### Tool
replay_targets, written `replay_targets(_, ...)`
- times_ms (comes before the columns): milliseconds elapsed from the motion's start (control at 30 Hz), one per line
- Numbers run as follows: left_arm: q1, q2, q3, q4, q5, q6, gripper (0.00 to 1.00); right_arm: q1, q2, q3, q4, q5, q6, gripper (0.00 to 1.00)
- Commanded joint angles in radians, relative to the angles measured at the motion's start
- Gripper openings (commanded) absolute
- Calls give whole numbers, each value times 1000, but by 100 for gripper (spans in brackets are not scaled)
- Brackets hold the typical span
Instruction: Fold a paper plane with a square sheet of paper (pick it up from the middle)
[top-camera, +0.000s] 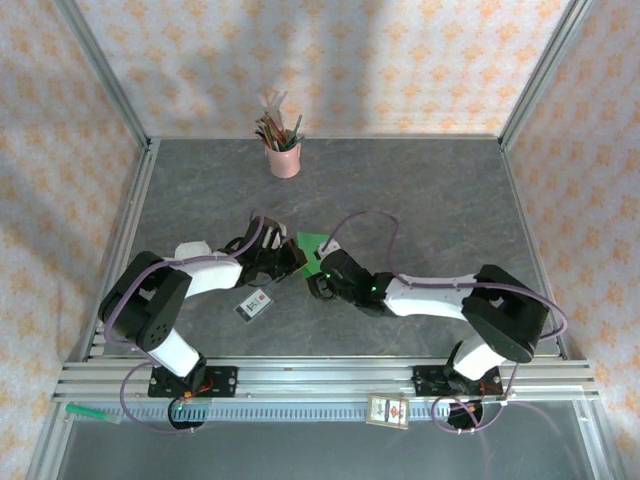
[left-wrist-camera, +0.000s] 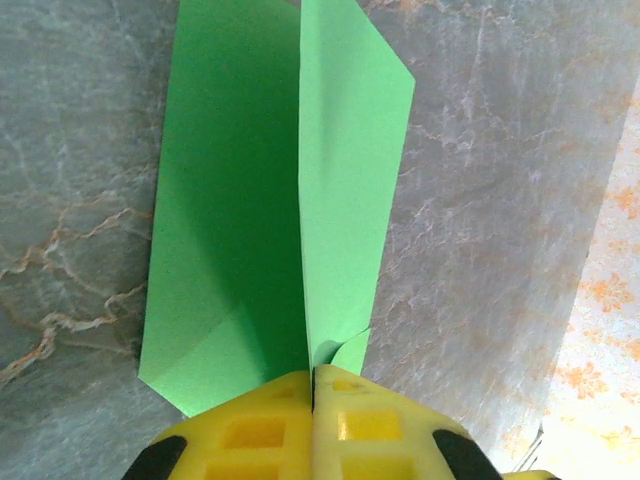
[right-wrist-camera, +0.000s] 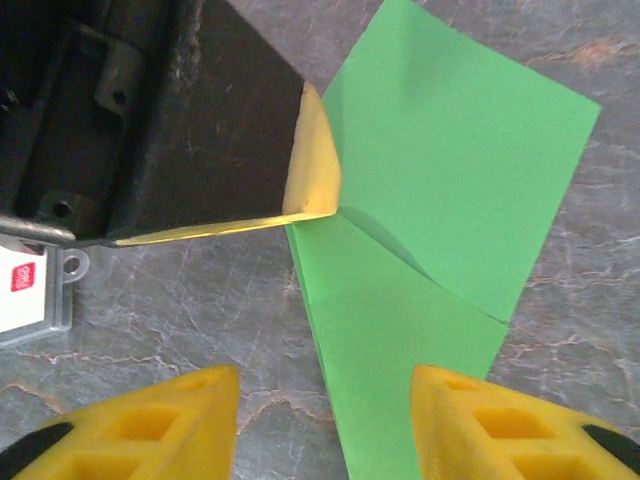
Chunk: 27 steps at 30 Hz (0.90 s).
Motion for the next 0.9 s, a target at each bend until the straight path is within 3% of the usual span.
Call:
replay_targets(0,9,1,28,-49,13,1,0,22,49,12,54,77,18,47)
replay_targets(533,7,15,62,-94,28,20,0,50,180,66,51,233,22,45)
replay_targets(867,7,25,73,-117,33,37,0,59,186,80,40,263,7,32)
